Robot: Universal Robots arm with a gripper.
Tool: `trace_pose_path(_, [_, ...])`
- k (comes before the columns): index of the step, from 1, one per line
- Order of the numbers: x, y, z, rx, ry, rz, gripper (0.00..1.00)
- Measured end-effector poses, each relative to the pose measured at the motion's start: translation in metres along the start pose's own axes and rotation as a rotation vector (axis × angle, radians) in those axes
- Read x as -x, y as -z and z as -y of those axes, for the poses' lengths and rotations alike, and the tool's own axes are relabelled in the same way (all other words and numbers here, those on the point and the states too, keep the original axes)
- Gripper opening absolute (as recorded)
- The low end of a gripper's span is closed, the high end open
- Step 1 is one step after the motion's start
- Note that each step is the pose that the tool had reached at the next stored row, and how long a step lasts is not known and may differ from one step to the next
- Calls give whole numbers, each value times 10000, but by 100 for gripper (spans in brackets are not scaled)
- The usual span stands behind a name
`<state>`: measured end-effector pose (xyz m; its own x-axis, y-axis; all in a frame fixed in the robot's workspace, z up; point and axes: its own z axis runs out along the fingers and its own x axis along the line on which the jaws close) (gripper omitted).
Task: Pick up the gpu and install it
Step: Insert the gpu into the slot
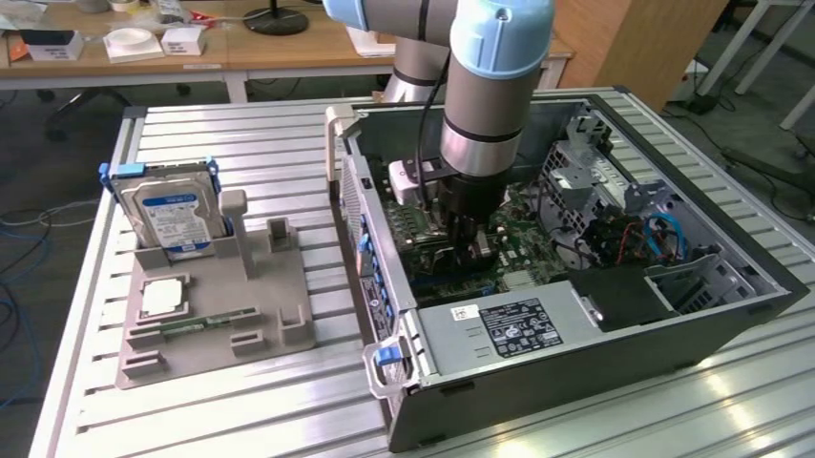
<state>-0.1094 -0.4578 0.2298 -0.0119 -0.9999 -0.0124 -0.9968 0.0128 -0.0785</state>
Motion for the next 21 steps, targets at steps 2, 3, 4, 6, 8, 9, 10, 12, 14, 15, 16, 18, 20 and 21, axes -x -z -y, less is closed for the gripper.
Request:
trace_pose_path(2, [0, 0, 0, 0, 0, 1, 27])
trace_pose_path(3, [0, 0, 0, 0, 0, 1, 27])
trace_pose_path(4, [0, 0, 0, 0, 1, 1, 27])
trace_pose_path(6, [0, 0, -1, -1, 2, 1, 27])
trace_pose_path(8, [0, 0, -1, -1, 1, 1, 27])
trace_pose_path(9, [0, 0, -2, 0, 1, 1, 27])
trace_pose_path(10, [3, -9, -7, -2, -10, 30, 28])
trace_pose_path(12, [2, -5, -5, -6, -7, 11, 28])
trace_pose_path(14, [0, 1, -3, -1, 0, 1, 33])
trace_pose_path(15, [0, 4, -2, -3, 1, 2, 40])
trace_pose_path(16, [0, 9, -3, -5, 2, 0, 40])
trace_pose_path(18, [0, 25, -2, -16, 3, 3, 40])
trace_pose_path(20, [0, 51, 0, -24, 4, 1, 40])
trace_pose_path(21, [1, 66, 1, -29, 4, 2, 40])
